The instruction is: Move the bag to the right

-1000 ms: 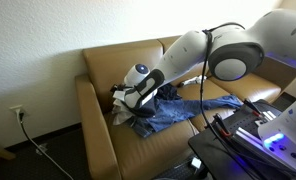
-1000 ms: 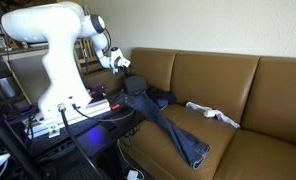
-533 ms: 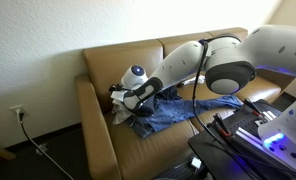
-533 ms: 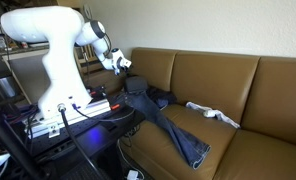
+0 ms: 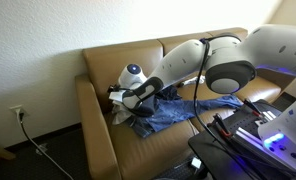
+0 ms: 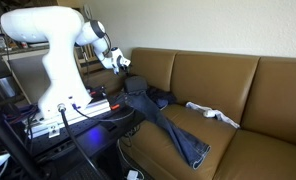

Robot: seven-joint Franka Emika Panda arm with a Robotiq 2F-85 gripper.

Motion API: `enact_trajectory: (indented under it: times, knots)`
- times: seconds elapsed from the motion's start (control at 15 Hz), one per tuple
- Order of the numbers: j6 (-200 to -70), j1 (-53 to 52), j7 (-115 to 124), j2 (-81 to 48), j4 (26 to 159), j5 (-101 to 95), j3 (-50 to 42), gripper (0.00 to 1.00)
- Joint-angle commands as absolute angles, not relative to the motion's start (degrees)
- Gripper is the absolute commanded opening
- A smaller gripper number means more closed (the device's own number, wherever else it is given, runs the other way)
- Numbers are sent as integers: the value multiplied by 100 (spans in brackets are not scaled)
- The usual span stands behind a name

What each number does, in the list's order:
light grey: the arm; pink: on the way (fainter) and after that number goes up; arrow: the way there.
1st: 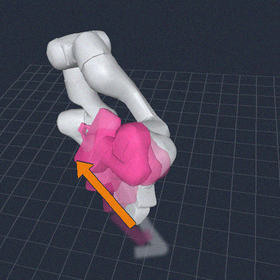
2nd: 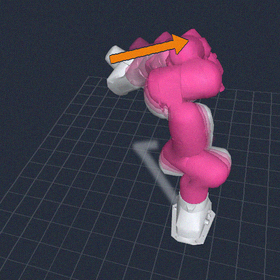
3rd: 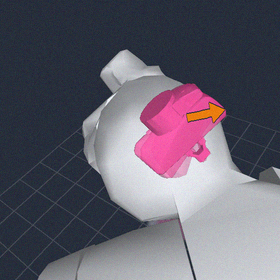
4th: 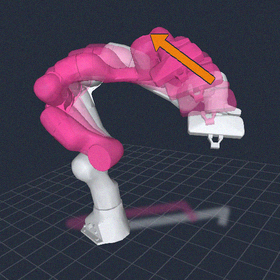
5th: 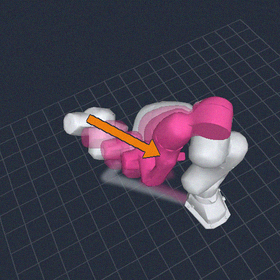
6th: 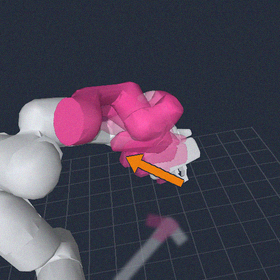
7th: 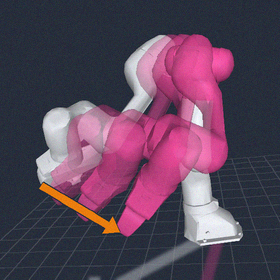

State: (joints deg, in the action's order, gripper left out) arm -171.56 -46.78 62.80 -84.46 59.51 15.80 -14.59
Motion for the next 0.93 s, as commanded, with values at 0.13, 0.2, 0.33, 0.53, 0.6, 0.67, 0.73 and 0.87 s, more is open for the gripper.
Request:
enact_trajectory:
  times: [0.13,0.2,0.33,0.53,0.6,0.67,0.73,0.87]
  knots:
    - [-16685,-4634,6315,-8447,5856,1019,-1364,52]
    - [-16629,-4626,6323,-8446,5851,953,-1367,45]
    - [-16583,-4619,6359,-8446,5872,857,-1377,31]
    - [-16466,-4578,6433,-8447,5878,768,-1406,11]
    - [-16428,-4559,6479,-8447,5875,762,-1414,3]
    - [-16355,-4477,6509,-8447,5838,800,-1342,0]
    - [-16282,-4396,6584,-8447,5794,845,-1280,0]
    - [-16221,-4165,6695,-8445,5656,907,-1109,0]
